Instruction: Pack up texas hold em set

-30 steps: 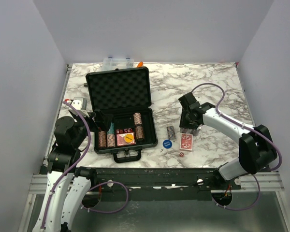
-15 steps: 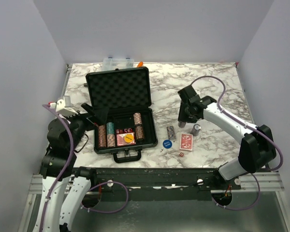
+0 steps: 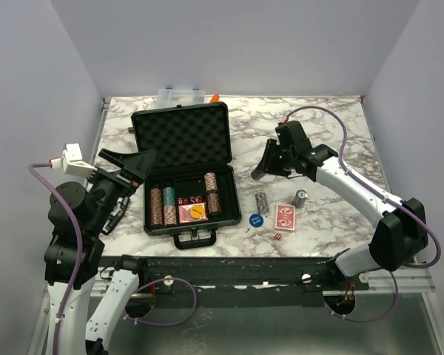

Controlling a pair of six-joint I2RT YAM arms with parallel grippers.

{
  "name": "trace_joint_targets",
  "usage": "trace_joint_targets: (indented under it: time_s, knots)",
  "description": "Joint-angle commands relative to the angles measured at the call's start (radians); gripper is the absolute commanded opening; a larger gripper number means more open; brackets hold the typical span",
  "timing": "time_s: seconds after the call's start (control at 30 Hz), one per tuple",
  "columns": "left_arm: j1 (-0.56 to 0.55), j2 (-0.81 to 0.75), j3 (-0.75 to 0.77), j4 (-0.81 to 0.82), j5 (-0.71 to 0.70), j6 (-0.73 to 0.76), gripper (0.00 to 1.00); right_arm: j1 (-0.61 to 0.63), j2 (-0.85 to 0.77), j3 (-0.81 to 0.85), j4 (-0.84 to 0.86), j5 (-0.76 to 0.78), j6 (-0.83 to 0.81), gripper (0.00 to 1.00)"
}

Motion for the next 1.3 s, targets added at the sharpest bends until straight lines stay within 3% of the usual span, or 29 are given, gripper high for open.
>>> trace_joint_targets:
  time_s: [0.0,0.37,1.27]
  knots:
    - [-0.002,0.031,0.062,-0.035,-0.012,-0.042,0.99,0.011,0.021,0.048,0.101,-0.072,-0.025,0.01]
    - [-0.002,0.076,0.122,-0.061,-0.057,-0.037,0.99,0.066,0.118,0.116,0.186,-0.110,-0.033,0.01]
    - [-0.003,0.068,0.105,-0.082,-0.073,-0.070,0.99,0.251,0.291,0.247,0.152,0.095,-0.109,0.01]
